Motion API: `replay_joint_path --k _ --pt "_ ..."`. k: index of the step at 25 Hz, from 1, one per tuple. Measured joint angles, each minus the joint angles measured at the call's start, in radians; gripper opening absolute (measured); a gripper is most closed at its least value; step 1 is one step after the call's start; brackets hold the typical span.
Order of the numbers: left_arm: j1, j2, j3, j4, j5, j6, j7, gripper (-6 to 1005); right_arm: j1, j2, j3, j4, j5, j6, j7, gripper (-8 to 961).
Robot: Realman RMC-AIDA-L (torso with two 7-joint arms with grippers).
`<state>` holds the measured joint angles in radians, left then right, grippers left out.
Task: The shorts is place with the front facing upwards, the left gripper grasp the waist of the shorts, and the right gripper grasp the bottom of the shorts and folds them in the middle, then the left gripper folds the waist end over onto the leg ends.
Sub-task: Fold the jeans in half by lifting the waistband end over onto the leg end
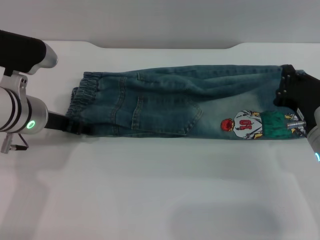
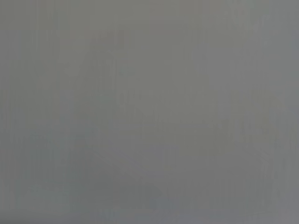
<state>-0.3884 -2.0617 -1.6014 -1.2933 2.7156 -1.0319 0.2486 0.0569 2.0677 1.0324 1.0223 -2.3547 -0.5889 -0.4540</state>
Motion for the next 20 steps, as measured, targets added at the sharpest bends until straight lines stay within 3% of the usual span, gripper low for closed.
replay_joint_path --k 13,16,20 --pt "-0.005 0.002 0.003 0.020 -0.003 0.038 -0.005 818 -0.002 0.000 0.001 0.005 0.000 0.013 -0.002 -1" --pt "-0.002 0.002 0.004 0.020 -0.005 0.047 -0.007 596 -0.006 0.000 0.001 0.012 0.000 0.013 -0.002 -2" --pt "-0.001 0.002 0.008 0.020 -0.005 0.049 -0.007 545 -0.015 0.000 0.006 0.022 -0.003 0.014 -0.002 -2"
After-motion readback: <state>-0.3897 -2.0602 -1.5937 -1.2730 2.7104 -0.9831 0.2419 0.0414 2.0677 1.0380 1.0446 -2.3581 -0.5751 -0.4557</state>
